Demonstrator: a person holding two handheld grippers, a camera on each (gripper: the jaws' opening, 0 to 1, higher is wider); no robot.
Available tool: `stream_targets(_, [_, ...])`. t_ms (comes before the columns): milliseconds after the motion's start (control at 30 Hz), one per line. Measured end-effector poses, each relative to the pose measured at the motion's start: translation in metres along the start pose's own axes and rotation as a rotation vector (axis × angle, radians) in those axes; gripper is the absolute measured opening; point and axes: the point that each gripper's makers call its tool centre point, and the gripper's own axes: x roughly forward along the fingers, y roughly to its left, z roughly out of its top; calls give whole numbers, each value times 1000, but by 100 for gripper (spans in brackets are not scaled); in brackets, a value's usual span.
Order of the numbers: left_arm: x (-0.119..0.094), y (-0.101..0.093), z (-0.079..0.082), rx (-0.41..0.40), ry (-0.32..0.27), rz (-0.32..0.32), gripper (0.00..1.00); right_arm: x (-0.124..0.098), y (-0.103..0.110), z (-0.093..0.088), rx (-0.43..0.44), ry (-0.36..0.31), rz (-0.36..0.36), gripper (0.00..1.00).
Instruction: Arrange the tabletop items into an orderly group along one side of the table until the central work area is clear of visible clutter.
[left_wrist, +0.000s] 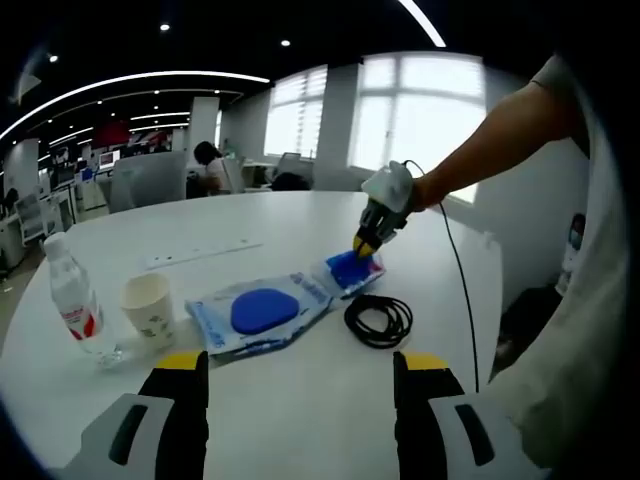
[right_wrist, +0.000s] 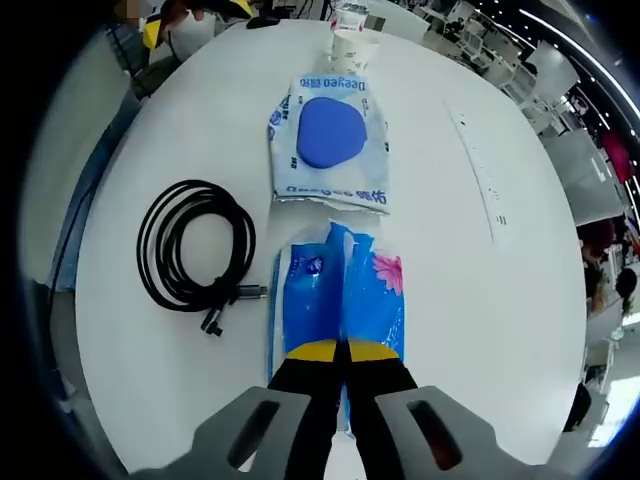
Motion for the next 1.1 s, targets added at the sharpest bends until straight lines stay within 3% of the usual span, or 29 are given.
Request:
stream_targets(200, [-1, 0, 1, 0, 2, 6, 74, 1, 3, 2, -106, 34, 5, 0])
stream_targets(400, [-1, 1, 0, -1, 6, 11, 74, 4, 1, 3, -137, 38, 5, 0])
stream_targets(1100, [-3, -3, 4, 10, 18, 14, 75, 10, -6, -5, -159, 63, 6, 1])
